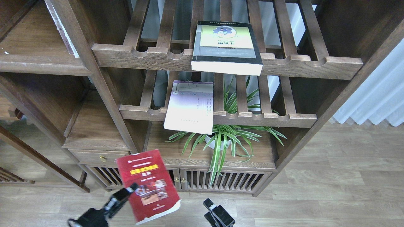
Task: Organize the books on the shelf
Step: 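Carry the red book with the left gripper into the side compartment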
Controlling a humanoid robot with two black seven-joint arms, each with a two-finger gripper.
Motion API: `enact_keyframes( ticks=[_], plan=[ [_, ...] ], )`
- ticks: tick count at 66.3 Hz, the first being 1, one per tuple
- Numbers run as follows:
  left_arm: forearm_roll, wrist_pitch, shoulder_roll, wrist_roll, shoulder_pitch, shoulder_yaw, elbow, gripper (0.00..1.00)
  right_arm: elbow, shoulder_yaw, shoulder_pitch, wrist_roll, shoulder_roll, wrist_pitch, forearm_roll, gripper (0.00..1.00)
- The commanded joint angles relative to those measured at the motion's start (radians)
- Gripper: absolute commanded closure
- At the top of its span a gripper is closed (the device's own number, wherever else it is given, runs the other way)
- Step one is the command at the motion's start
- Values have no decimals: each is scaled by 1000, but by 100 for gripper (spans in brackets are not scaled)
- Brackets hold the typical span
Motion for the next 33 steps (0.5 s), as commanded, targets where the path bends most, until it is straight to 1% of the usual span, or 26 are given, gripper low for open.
enact_keyframes(
  ticks=[1,9,16,20,21,27,33],
  plan=[
    [-3,0,109,2,79,-131,-91,96,-7,-3,8,0,0,0,-2,2],
    [-2,0,124,14,131,-271,-124,96,-7,-3,9,0,-1,0,-3,2],
    [-3,0,149,54,183,-421,-163,96,-8,-3,11,0,0,0,-3,2],
    [-3,0,152,68,208,-499,-193,96,-8,-3,11,0,-1,0,-5,2],
    [-2,0,156,72,223,-542,-208,96,-10,-3,11,0,-1,0,-5,2],
    [-3,0,199,85,260,-657,-252,96,-27,-6,11,0,-1,0,-5,2],
    [-3,0,253,85,265,-739,-262,96,-48,-8,12,0,-1,0,-3,1]
  ],
)
